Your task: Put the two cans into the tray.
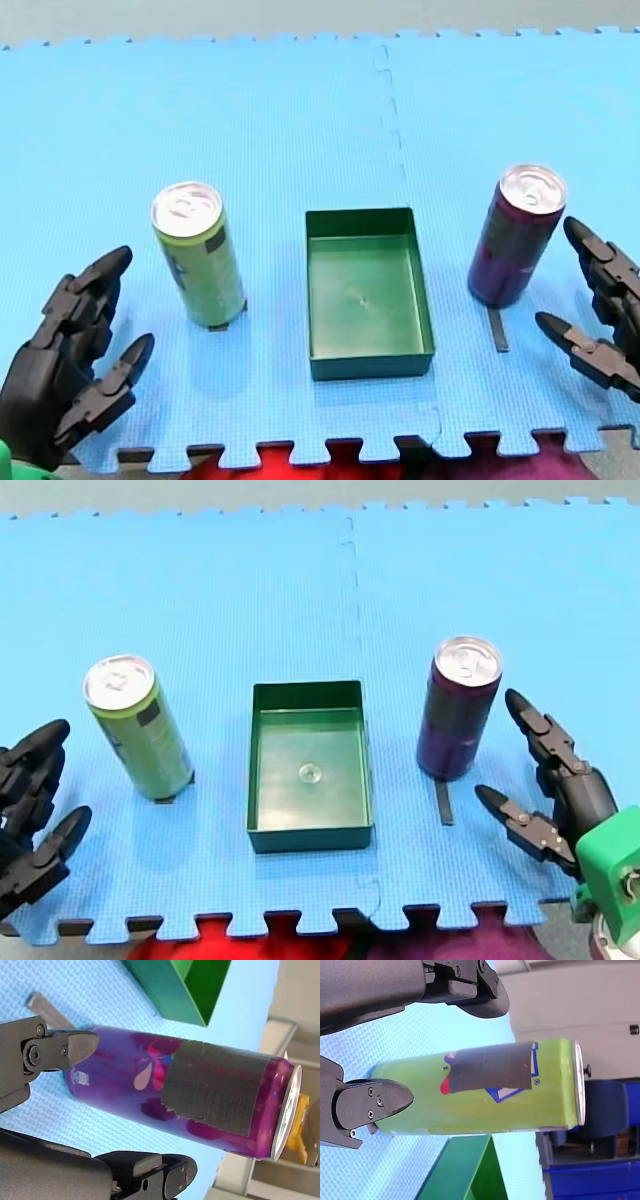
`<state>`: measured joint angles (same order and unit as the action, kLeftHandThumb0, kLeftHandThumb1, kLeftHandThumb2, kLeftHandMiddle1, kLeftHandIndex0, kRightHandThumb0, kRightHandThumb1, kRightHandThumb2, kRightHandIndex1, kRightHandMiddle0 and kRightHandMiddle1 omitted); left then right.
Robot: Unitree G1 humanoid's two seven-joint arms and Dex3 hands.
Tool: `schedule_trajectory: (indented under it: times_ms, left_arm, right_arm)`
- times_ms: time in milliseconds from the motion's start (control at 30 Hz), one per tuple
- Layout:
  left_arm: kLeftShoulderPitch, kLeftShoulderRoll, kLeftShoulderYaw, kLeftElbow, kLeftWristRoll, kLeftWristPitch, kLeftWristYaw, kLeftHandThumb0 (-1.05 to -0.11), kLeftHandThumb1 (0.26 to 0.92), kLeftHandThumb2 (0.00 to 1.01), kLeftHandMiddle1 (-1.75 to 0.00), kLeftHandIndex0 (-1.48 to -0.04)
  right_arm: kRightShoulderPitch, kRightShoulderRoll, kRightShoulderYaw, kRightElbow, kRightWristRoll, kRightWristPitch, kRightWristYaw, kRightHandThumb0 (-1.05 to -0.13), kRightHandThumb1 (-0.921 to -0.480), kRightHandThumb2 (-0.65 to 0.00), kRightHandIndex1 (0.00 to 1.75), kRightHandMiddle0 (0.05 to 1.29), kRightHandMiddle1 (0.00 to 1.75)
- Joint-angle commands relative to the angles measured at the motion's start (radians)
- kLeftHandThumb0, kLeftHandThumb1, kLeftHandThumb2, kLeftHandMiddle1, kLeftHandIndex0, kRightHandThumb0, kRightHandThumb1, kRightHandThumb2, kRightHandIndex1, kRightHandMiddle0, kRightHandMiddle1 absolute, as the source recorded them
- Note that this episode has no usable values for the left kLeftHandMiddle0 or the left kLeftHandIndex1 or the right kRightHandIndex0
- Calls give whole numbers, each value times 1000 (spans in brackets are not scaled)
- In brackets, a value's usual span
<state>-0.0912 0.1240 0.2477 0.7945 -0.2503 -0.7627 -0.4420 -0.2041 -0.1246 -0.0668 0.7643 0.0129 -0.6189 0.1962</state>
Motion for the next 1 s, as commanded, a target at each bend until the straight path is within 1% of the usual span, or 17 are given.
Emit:
schedule_trajectory:
  times_ms: [0, 300, 567, 733, 800, 967]
  left_arm:
    - [-6, 12, 0, 12, 17, -7, 20, -1048, 921, 520, 1, -93]
    - [-15, 22, 0, 29, 20, -7, 24, -1048, 921, 517, 1, -78]
    - [-11, 21, -3, 26, 28, -12, 34, -1048, 921, 525, 0, -69]
    - [-15, 25, -3, 29, 25, -7, 29, -1048, 921, 528, 0, -65]
    - [-17, 25, -2, 34, 24, -7, 26, -1048, 921, 527, 0, -64]
    - [-22, 26, 0, 45, 21, -11, 20, -1048, 921, 522, -2, -63]
  right_arm:
    - [0, -8, 0, -2, 0, 3, -2, -1048, -921, -247, 0, 210, 0]
    - [2, -10, 3, -4, -6, -1, -9, -1048, -921, -275, 0, 192, 0]
    - [-1, -15, -1, 7, 0, -7, 1, -1048, -921, -296, 0, 184, 0]
    - [-10, -16, -5, 33, 9, -16, 12, -1048, -921, -308, 0, 180, 0]
    - [-14, -17, -9, 47, 17, -24, 23, -1048, -921, -312, 0, 178, 0]
    - [-24, -15, -20, 87, 46, -54, 67, -1048, -921, -327, 0, 172, 0]
